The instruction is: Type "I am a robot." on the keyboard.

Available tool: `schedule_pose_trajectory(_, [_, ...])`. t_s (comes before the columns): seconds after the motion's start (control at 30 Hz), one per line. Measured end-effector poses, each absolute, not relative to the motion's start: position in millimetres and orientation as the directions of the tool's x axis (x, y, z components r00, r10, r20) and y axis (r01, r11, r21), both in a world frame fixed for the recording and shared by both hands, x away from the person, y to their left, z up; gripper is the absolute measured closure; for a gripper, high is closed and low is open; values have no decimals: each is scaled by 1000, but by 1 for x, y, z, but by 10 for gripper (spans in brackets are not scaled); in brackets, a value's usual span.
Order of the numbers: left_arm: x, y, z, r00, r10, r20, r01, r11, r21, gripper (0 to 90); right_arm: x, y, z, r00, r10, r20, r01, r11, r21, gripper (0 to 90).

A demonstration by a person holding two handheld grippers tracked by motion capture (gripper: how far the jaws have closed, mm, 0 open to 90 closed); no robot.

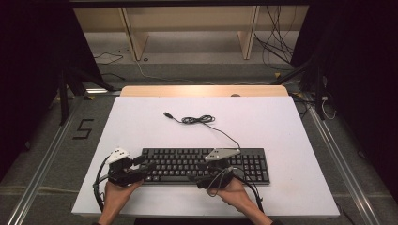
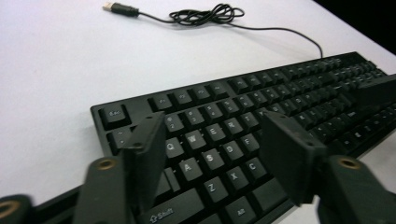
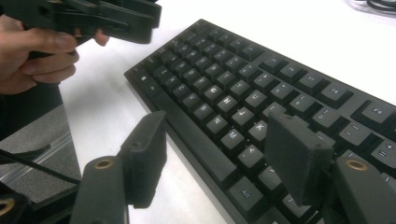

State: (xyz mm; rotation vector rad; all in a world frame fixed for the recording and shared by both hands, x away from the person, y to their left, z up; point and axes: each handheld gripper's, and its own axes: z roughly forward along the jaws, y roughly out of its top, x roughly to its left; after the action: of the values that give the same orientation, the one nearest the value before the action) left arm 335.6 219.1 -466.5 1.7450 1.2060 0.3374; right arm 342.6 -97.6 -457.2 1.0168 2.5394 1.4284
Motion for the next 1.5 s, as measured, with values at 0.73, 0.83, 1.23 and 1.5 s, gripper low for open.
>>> schedule_pose_trajectory(0.73, [348,216,-478,468,856,-220,642,-158,750,865,335,-98,-453,-787,562,253,501,343,795,350])
schedule_pose_trajectory(0.83, [349,215,-479,471,854,-220,645,-164,747,878,334,-99,-453,-789,564,245,494,344,798,349])
schedule_pose_trajectory(1.23, [351,212,-482,478,852,-214,653,-181,735,888,332,-102,-453,-789,565,241,490,342,802,349])
schedule_pose_trajectory(1.5, [352,211,-485,475,851,-222,665,-182,724,889,331,-102,-453,-789,565,240,487,340,804,350])
